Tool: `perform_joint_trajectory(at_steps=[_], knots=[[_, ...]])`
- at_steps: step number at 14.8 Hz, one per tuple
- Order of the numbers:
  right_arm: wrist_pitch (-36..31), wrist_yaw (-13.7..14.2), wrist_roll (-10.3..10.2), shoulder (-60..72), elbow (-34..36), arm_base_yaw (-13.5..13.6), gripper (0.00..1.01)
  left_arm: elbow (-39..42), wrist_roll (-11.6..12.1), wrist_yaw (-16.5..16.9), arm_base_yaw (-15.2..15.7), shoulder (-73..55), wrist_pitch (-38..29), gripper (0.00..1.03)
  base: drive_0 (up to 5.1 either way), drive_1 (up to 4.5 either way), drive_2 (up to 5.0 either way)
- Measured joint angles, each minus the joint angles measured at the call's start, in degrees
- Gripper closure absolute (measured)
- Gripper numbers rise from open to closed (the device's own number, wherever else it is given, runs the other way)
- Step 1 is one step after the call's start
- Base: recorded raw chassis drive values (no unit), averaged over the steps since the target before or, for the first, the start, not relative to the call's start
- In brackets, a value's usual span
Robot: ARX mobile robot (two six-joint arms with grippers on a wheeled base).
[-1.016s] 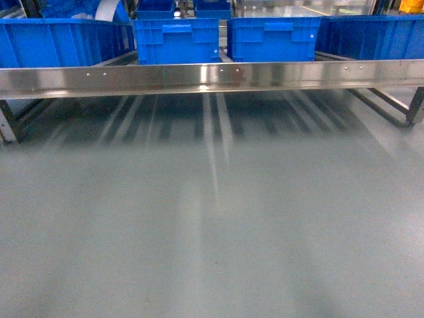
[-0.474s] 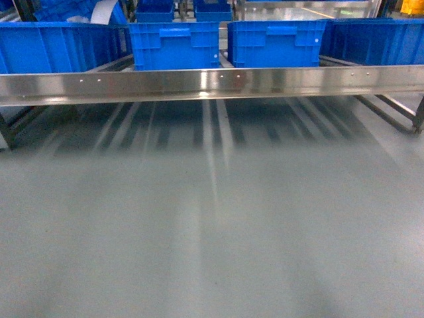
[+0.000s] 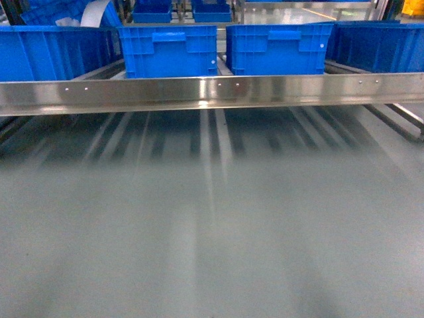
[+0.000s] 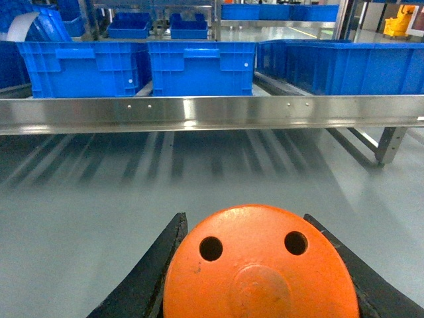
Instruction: Sort blue parts and orange caps into right shelf containers
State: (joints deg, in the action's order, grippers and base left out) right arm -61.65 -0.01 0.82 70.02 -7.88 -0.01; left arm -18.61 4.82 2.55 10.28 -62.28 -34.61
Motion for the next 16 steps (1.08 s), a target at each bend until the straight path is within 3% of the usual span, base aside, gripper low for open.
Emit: perform_joint_trajectory(at_steps=[13,16], knots=[[-0.1,0.2,0.0,0.0,0.0,0.0,0.58,0.0,0.0,0.2,-0.1,0.0,0.0,0.58,2.8,2.09,-5.0],[0.0,0.2,0.0,0.0,0.0,0.0,0.58,0.0,0.0,0.1,0.0,0.1,-0.2,0.58,0.9,5.03,-3.2]])
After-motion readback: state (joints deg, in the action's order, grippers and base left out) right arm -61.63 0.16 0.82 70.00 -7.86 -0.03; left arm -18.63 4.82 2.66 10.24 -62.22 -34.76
